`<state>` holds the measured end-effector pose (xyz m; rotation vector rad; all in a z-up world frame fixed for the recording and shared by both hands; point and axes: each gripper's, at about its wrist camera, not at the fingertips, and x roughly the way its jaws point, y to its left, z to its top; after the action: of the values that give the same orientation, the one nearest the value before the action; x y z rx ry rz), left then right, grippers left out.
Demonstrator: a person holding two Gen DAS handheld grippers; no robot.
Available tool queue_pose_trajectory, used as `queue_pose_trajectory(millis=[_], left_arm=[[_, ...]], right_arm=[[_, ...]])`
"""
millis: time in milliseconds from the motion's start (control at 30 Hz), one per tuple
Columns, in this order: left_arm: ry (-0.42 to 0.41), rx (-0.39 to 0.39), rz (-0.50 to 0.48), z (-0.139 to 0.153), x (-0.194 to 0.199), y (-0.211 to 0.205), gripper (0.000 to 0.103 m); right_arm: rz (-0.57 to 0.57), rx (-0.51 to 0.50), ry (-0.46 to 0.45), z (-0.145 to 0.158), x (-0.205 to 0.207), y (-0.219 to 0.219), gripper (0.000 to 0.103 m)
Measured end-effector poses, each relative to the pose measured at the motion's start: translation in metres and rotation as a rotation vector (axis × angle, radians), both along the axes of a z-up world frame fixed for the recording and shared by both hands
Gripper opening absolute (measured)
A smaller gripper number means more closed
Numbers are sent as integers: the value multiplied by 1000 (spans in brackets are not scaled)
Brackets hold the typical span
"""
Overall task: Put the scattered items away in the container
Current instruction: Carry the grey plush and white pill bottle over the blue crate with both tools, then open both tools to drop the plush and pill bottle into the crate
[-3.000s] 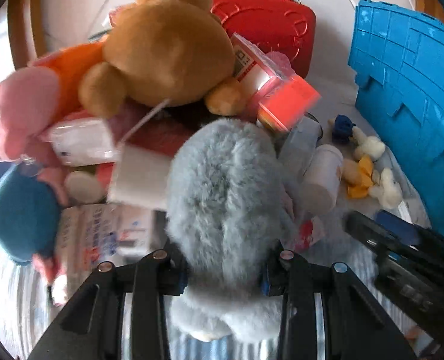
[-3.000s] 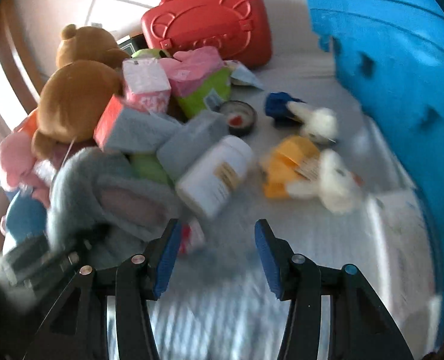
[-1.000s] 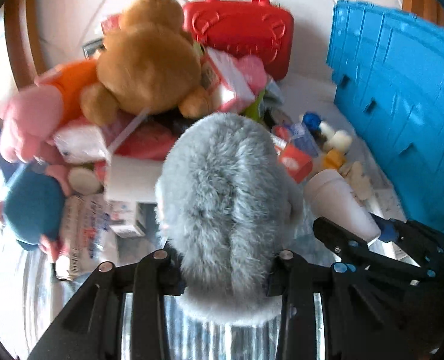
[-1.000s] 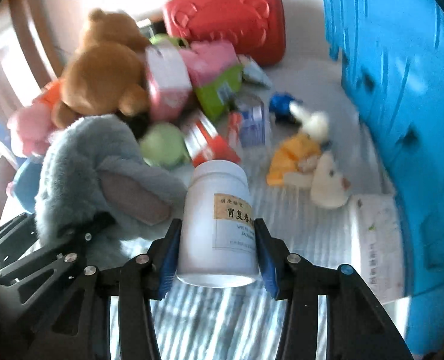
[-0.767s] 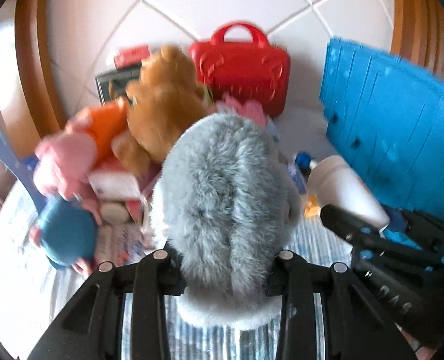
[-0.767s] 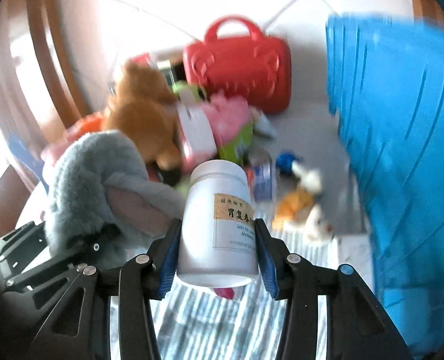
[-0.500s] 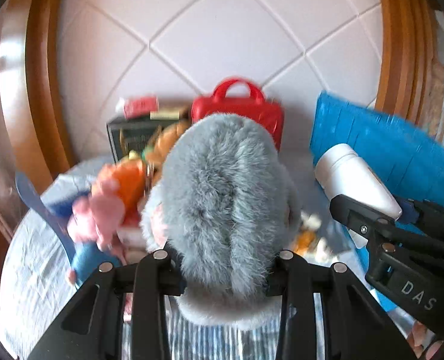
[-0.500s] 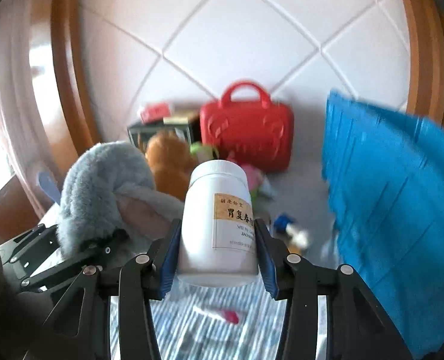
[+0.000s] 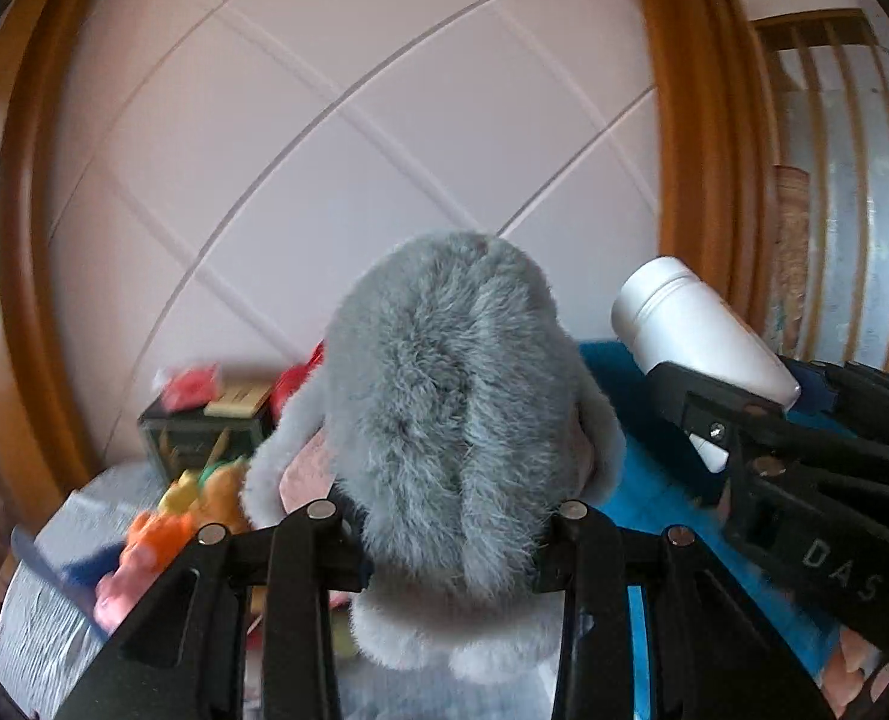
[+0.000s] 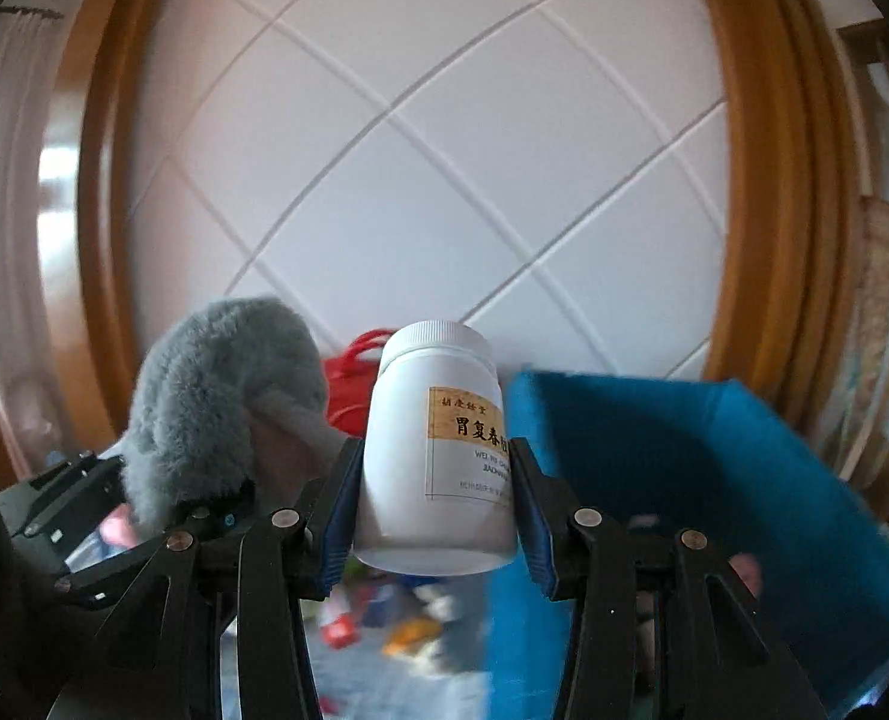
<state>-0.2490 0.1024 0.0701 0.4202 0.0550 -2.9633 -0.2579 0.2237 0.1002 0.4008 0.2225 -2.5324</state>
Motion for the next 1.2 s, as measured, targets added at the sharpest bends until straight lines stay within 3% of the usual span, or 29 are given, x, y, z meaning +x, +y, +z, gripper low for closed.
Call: queue_pose_trajectory(millis=[133,267,367,500,667,800,867,1000,1200], left_arm=[[31,0,-12,21,-40,68,33],[-69,42,-33,27,-101,134,33],[-247,67,-33,14,-156,173,33],[-547,96,-38,-38,-216,210,33],[-834,129,-41,-117,-243,235,33],[-999,162,-67,-159,-254,239,33],[-1045,163,-87,-171,-256,240,33],[-1090,157,-101,-185,-258,243,34],[-1078,101,-101,-172,-265,251,38]], right_arm=[[-23,6,46,22,-44,63,46],[-19,62,23,37,-109,122,46],[0,153,-72,30,-167,147,46],[11,248,-217,-10,-218,166,46],[44,379,-464,-84,-269,186,46],[62,465,-643,-138,-293,199,46],[69,506,-711,-156,-298,201,46],[69,557,-763,-177,-302,202,46],[74,612,-732,-183,-302,199,46]])
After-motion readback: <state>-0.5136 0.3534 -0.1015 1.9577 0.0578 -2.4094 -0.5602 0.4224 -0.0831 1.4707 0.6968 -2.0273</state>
